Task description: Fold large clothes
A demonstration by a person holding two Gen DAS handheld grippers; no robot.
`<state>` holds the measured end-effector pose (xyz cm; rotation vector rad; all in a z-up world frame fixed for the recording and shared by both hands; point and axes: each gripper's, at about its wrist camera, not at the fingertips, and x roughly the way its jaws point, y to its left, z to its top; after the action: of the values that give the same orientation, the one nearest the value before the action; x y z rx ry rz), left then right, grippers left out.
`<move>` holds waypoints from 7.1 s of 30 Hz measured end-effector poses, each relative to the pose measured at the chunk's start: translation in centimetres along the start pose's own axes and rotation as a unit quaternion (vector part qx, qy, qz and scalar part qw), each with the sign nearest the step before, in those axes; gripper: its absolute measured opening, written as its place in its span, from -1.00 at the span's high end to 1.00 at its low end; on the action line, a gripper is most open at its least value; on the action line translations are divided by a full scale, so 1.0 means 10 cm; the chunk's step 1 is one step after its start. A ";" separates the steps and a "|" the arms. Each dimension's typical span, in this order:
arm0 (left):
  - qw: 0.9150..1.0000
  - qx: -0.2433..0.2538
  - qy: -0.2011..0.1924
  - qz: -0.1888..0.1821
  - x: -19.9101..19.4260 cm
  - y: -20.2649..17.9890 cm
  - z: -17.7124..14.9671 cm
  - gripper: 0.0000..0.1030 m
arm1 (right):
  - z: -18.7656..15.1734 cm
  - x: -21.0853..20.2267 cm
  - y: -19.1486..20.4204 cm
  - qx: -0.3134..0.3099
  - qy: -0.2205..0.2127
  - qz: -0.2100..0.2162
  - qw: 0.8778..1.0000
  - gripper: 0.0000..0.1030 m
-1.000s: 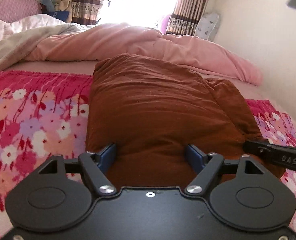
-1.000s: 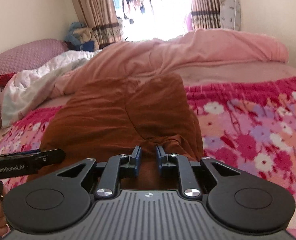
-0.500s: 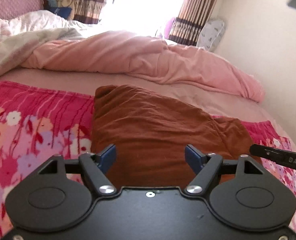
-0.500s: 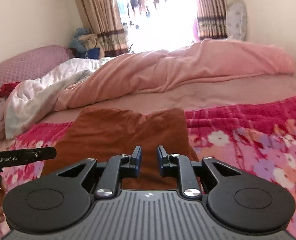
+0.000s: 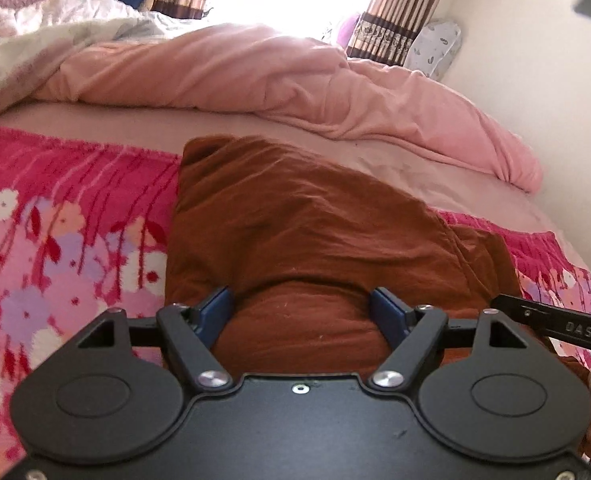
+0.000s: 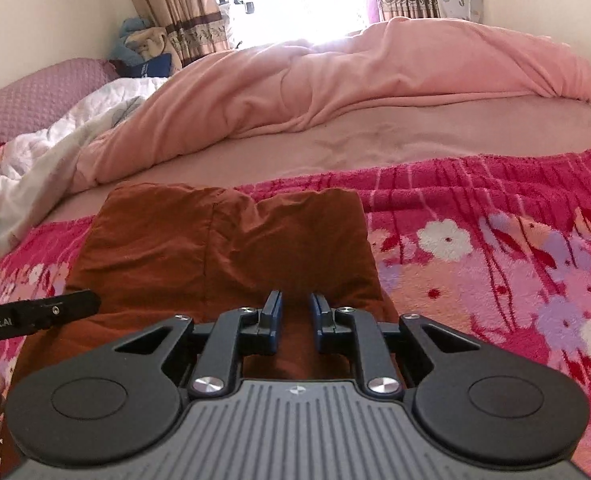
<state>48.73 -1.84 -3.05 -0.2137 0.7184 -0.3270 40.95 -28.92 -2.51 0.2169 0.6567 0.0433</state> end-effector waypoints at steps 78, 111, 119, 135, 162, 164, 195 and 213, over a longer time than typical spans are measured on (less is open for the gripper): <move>0.998 -0.012 -0.060 -0.003 -1.12 -0.14 -0.92 -0.50 | -0.79 -1.08 0.28 -0.002 -0.063 -0.023 0.998 0.55; 0.999 0.006 -0.032 0.031 -1.64 -0.36 -1.28 -0.50 | -1.11 -1.46 0.21 -0.005 -0.052 -0.051 0.997 0.27; 0.996 0.044 -0.050 0.061 -2.73 -0.63 -1.68 -0.51 | -1.39 -2.54 0.49 -0.049 -0.091 -0.071 0.992 -0.63; 0.995 0.019 -0.023 0.098 -3.49 -0.63 -2.56 -0.51 | -2.11 -3.37 0.55 -0.043 -0.080 -0.086 0.992 -0.68; 0.996 0.019 -0.009 0.089 -3.51 -0.64 -2.62 -0.51 | -2.30 -3.40 0.62 -0.047 -0.056 -0.070 0.995 -0.66; 0.996 0.019 -0.008 0.089 -3.51 -0.65 -2.62 -0.51 | -2.31 -3.40 0.62 -0.045 -0.055 -0.071 0.995 -0.66; 0.996 0.022 -0.009 0.091 -3.51 -0.65 -2.63 -0.51 | -2.30 -3.38 0.60 -0.039 -0.054 -0.073 0.995 -0.67; 0.996 0.028 -0.007 0.089 -3.51 -0.67 -2.61 -0.51 | -2.30 -3.38 0.59 -0.039 -0.055 -0.074 0.995 -0.67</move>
<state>4.91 2.68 1.12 -0.0977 0.7078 -0.1743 0.38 -22.49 1.36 0.0936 0.5585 -0.0835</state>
